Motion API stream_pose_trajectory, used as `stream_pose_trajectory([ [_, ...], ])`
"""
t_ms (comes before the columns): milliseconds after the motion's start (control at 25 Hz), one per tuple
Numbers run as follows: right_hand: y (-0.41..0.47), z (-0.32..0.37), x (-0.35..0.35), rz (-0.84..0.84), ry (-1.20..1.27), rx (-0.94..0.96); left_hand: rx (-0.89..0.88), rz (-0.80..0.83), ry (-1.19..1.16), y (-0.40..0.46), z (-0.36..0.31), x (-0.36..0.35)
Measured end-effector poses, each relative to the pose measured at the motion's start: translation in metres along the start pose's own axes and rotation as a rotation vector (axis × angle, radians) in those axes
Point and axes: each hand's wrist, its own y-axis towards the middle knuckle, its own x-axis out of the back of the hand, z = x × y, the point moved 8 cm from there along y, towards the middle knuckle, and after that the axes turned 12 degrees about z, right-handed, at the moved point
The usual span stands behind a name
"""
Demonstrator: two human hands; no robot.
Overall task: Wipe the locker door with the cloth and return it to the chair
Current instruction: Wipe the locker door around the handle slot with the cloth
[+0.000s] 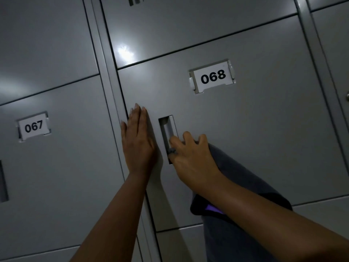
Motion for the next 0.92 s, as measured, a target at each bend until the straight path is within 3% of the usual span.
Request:
stream_pose_trajectory([
  [120,-0.002,-0.021,0.025,-0.147,0.053,0.005,0.011,0.031,0.012,-0.003,-0.001,-0.004],
  [240,0.009,-0.055,0.08,-0.573,0.31,0.068,0.001,0.043,-0.007,-0.001,-0.003,-0.002],
  [320,0.028,-0.065,0.099,-0.748,0.219,0.107,-0.012,0.04,-0.007,-0.002,-0.004,-0.002],
  [400,0.052,-0.062,0.091,-0.688,0.016,0.04,-0.013,0.042,-0.001,-0.001,-0.002,-0.003],
  [480,0.063,-0.057,0.067,-0.553,-0.014,-0.014,-0.019,0.04,0.001,-0.001,-0.001,-0.004],
  [600,0.048,-0.036,0.027,-0.376,0.082,0.135,-0.024,0.021,-0.019,-0.001,-0.001,-0.004],
  [680,0.029,-0.026,0.005,-0.299,0.003,0.236,-0.024,0.021,-0.036,-0.001,0.0,-0.004],
  [920,-0.027,-0.016,-0.048,-0.19,-0.112,0.342,-0.018,0.006,-0.093,-0.003,0.001,-0.003],
])
